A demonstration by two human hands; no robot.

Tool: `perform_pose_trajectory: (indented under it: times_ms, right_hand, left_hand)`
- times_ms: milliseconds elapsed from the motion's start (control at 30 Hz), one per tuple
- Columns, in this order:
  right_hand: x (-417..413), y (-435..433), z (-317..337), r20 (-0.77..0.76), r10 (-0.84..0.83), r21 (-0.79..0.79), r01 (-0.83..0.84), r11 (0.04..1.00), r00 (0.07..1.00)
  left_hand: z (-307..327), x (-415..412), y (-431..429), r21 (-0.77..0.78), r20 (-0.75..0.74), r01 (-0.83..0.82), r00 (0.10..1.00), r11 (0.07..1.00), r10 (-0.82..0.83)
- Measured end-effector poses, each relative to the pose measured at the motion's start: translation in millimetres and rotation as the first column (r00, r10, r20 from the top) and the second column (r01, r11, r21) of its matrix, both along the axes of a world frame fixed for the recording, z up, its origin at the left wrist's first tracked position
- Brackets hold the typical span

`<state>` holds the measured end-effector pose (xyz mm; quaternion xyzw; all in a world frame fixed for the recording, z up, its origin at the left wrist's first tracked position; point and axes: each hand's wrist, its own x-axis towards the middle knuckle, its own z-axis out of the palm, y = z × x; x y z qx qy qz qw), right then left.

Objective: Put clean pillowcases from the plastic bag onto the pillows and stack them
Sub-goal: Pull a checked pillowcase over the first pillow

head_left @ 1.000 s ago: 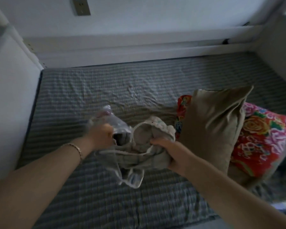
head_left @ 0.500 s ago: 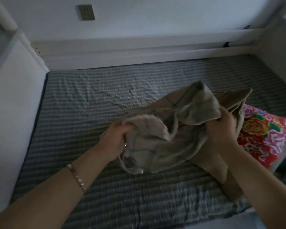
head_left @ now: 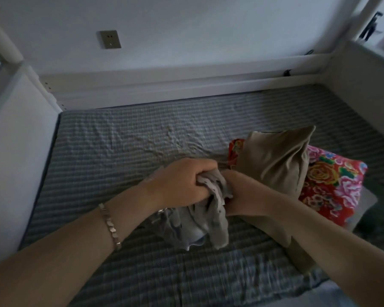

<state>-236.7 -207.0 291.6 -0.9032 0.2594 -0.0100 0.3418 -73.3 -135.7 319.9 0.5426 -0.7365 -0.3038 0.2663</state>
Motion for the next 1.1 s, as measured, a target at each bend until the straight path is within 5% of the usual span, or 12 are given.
perform_pose_trajectory:
  times_ms: [133,267,400,500,567,633,700,767,833,900,1033,1100]
  right_hand:
    - [-9,11,-17,-0.012,-0.107,-0.005,0.107,0.994,0.994]
    - [-21,28,-32,0.119,0.125,-0.104,-0.113,0.988,0.985]
    - [-30,34,-21,0.194,0.347,-0.330,-0.272,0.904,0.918]
    - [-54,19,-3,0.138,0.331,-0.352,-0.266,0.897,0.934]
    - [-72,14,-2,0.031,0.263,-0.353,-0.236,0.905,0.964]
    - [-83,18,-11,-0.236,0.158,-0.340,-0.234,0.911,0.959]
    - [-91,25,-17,-0.474,0.161,-0.076,-0.223,0.972,0.866]
    - [-93,27,-18,-0.446,0.095,0.125,-0.043,0.991,0.890]
    - [-89,17,-23,-0.160,-0.239,0.093,0.256,0.962,0.958]
    - [-72,8,-28,0.045,-0.460,0.138,0.450,0.882,0.887]
    - [-27,3,-55,-0.015,-0.446,0.036,0.446,0.894,0.895]
    - [-14,3,-68,-0.030,-0.537,0.069,0.538,0.840,0.843]
  left_hand:
    - [-22,12,8,0.373,-0.048,-0.064,0.995,0.926,0.088]
    - [-76,6,27,0.903,0.031,-0.170,0.941,0.394,0.336]
    - [-107,-17,45,0.952,0.217,-0.233,0.971,0.198,0.098]
    - [-111,-22,42,0.954,0.210,-0.245,0.957,0.173,0.198]
    - [-116,-13,29,0.889,0.195,-0.395,0.782,0.230,0.592]
    - [-111,-4,12,0.860,-0.011,-0.463,0.404,0.215,0.915]
    - [-88,-9,-2,0.898,-0.250,-0.359,0.056,0.253,0.967]
    - [-63,-24,-5,0.885,-0.381,-0.305,-0.045,0.351,0.923]
    - [-35,-41,0,0.837,-0.446,-0.307,0.096,0.452,0.890]
    - [-23,-52,10,0.790,-0.510,-0.234,0.261,0.566,0.820]
    - [-13,-59,21,0.586,-0.443,-0.256,0.692,0.769,0.569]
    - [-8,-48,23,0.415,-0.348,-0.383,0.771,0.826,0.532]
